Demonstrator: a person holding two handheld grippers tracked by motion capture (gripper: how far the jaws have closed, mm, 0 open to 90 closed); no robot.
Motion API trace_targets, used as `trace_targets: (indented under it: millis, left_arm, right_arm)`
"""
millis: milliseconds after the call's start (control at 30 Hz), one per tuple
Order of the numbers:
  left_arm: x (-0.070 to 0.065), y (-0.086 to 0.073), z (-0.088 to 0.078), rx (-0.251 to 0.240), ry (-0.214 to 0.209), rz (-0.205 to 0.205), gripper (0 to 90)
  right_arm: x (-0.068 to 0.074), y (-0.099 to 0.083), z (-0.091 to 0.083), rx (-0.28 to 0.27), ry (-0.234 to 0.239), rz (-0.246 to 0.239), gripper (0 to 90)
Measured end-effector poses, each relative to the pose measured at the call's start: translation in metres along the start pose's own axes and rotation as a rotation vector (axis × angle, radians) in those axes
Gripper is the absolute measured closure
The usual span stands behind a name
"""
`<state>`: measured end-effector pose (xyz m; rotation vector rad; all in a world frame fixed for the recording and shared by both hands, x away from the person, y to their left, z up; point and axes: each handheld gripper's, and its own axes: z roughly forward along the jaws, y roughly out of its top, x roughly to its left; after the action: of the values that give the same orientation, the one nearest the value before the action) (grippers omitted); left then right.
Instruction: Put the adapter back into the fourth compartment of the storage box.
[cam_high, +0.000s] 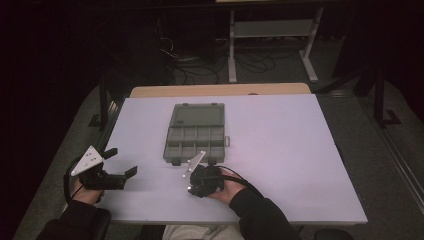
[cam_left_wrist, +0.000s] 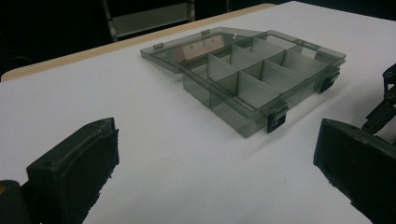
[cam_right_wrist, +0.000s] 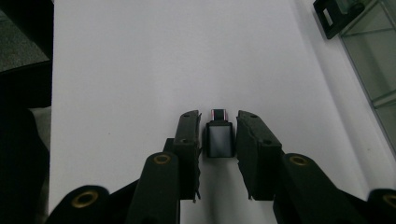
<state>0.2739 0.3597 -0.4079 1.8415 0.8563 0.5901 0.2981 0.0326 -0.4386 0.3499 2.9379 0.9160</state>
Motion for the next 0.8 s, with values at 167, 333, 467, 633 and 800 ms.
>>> trace_targets:
  millis: [167, 333, 467, 633, 800]
  left_arm:
    - [0.000, 0.000, 0.000, 0.000, 0.000, -0.001, 0.0]
    - [0.000, 0.000, 0.000, 0.000, 0.000, -0.001, 0.0]
    - [0.000, 0.000, 0.000, 0.001, -0.001, 0.001, 0.0]
    - [0.000, 0.000, 0.000, 0.001, -0.002, 0.002, 0.0]
    - [0.000, 0.000, 0.000, 0.001, -0.002, -0.001, 0.0]
  right_arm:
    - [0.000, 0.000, 0.000, 0.000, -0.002, 0.003, 71.6]
    - [0.000, 0.000, -0.001, 0.005, -0.027, 0.002, 74.9]
    - [-0.001, 0.000, -0.003, 0.000, -0.027, 0.010, 74.9]
    - [-0.006, -0.002, -0.013, -0.015, -0.032, 0.026, 74.9]
    - [-0.008, -0.003, -0.018, -0.024, -0.035, 0.033, 74.9]
